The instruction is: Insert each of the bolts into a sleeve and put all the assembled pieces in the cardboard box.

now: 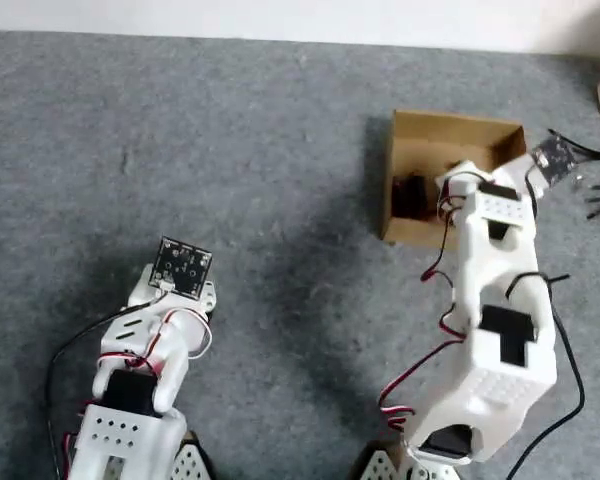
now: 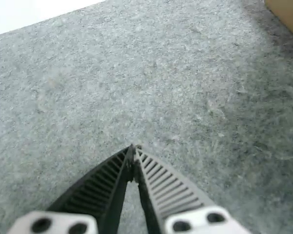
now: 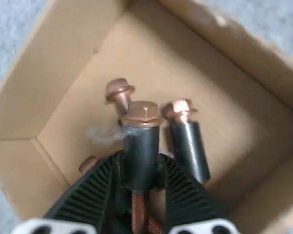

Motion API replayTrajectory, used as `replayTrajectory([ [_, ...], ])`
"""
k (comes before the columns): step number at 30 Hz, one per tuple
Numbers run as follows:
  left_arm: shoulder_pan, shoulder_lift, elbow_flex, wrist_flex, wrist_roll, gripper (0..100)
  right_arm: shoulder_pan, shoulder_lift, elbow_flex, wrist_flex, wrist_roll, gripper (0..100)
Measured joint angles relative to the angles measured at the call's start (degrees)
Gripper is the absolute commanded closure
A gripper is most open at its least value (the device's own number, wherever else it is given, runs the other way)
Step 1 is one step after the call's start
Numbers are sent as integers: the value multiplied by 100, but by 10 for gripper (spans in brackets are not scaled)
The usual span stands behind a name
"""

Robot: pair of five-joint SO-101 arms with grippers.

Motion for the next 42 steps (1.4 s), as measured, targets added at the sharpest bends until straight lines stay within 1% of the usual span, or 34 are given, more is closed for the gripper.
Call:
replayTrajectory([
  [3, 0, 0, 0, 0, 0, 993, -18, 123, -97, 0, 352, 974],
  [4, 0, 0, 0, 0, 0, 993, -18, 141, -97, 0, 431, 947],
  [8, 0, 0, 0, 0, 0, 993, -18, 141, -97, 0, 844, 782],
  [10, 0, 0, 0, 0, 0, 993, -18, 132, -114, 0, 993, 742],
  [17, 0, 0, 0, 0, 0, 993, -26, 123, -176, -53, 1064, 742],
  [20, 0, 0, 0, 0, 0, 993, -18, -149, -167, 352, 1073, 742],
  [24, 0, 0, 0, 0, 0, 993, -123, -1029, -18, 1099, 1073, 742],
  [29, 0, 0, 0, 0, 0, 993, -589, -2347, 1143, 1169, 1099, 742],
  [34, 0, 0, 0, 0, 0, 993, -835, -3982, 2760, 633, 1099, 742],
  [39, 0, 0, 0, 0, 0, 993, -862, -5811, 4404, 26, 1108, 742],
  [42, 0, 0, 0, 0, 0, 993, -862, -6831, 5459, -422, 1468, 742],
])
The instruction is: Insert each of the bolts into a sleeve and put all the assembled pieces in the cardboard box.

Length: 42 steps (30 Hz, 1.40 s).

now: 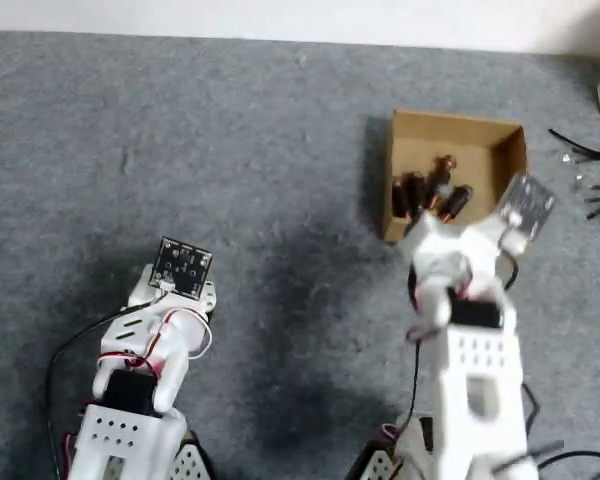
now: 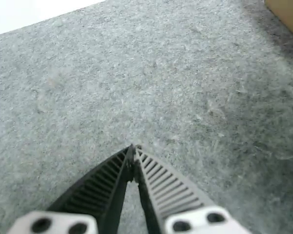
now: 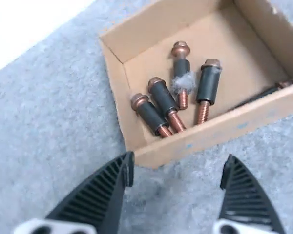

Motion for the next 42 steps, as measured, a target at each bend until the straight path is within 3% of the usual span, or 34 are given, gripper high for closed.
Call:
replayTrajectory([
  [8, 0, 0, 0, 0, 0, 993, 0, -2435, 2646, -1002, 1081, 742],
  [13, 0, 0, 0, 0, 0, 993, 9, -3859, 2927, -958, 1477, 742],
  [18, 0, -9, 44, 0, -9, 993, 0, -4958, 2927, 290, 1723, 742],
  [27, 519, 0, 211, 44, -9, 993, -9, -5073, 2927, 1925, 1741, 742],
  [37, 545, 0, 211, 1846, 0, 995, -9, -5073, 2927, 3455, 1741, 742],
  [42, 545, -9, 211, 2119, 0, 995, -9, -5073, 2927, 3666, 1741, 742],
])
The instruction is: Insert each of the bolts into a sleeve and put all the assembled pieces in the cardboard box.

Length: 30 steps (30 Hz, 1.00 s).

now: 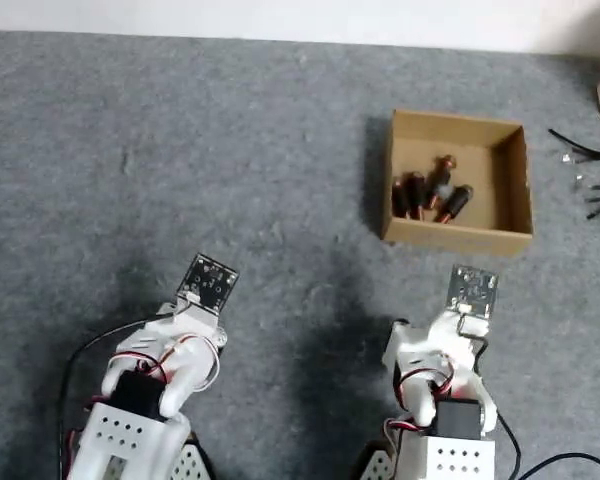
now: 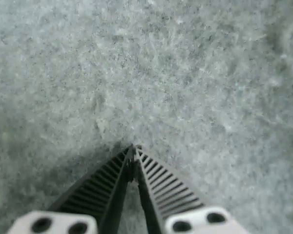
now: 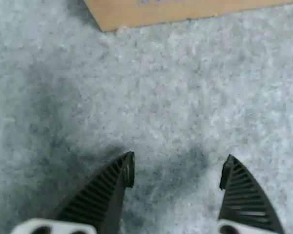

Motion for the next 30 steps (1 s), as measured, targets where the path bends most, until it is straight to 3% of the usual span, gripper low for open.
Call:
replayTrajectory([
  [7, -580, 0, 0, -141, 9, 995, 0, 0, 0, 0, 0, 742],
  [18, -668, 0, 0, -141, 0, 993, 0, 0, 0, 0, 0, 742],
  [23, -686, 0, 0, 193, -9, 994, 0, 0, 0, 0, 0, 742],
  [30, -1363, 0, 0, 510, 0, 995, 0, 0, 0, 0, 0, 742],
])
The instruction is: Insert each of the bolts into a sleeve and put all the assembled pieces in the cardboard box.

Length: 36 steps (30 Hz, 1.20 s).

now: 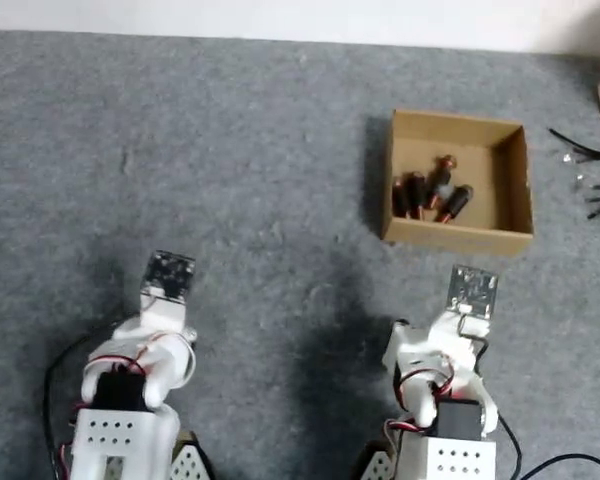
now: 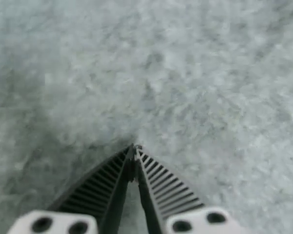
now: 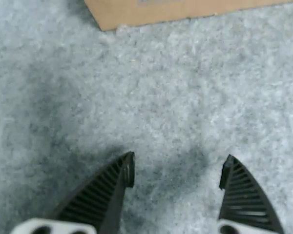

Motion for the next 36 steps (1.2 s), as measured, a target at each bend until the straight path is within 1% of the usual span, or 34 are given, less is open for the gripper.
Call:
replayTrajectory([
  [3, -404, -105, 0, -229, -9, 995, 0, 0, 0, 0, 0, 742],
  [6, -686, -527, 0, -308, 9, 995, 0, 0, 0, 0, 18, 742],
  [7, -703, -747, 0, -237, 9, 995, 0, 0, 0, 0, 18, 742],
  [11, -712, -1512, -35, 510, 0, 995, 0, 0, 0, 0, 26, 742],
  [13, -712, -1538, -26, 703, 0, 995, 0, 0, 0, 0, 26, 742],
  [17, -712, -1424, -26, 818, -9, 994, 0, 0, 0, 0, 26, 742],
  [23, -782, -1415, -26, 1468, 0, 994, 0, 0, 0, 0, 26, 742],
  [33, -774, -1415, -26, 1512, 0, 994, 0, 0, 0, 0, 26, 742],
  [36, -774, -1415, -26, 1512, 0, 994, 0, 0, 0, 211, 26, 742],
])
